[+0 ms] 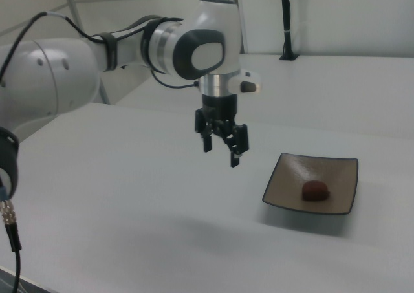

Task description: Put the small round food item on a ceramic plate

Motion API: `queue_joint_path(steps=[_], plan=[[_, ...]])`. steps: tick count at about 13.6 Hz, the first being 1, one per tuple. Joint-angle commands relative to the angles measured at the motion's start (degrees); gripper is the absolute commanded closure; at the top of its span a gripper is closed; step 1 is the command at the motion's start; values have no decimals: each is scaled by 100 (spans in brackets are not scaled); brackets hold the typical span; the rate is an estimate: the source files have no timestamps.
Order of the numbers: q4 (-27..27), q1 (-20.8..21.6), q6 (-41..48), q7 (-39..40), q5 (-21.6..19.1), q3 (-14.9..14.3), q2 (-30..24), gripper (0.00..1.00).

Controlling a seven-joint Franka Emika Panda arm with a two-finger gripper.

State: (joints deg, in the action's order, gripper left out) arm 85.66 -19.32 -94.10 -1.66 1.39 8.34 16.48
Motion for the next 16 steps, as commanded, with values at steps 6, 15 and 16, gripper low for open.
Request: queue_joint_path(steps=[6, 15, 16], plan=[[2587, 1798, -1567, 8, 28, -1080, -1876, 0], [2394, 2336, -1524, 15, -43, -1107, -1850, 0], [2402, 2336, -1523, 25, -43, -1107, -1850, 0]])
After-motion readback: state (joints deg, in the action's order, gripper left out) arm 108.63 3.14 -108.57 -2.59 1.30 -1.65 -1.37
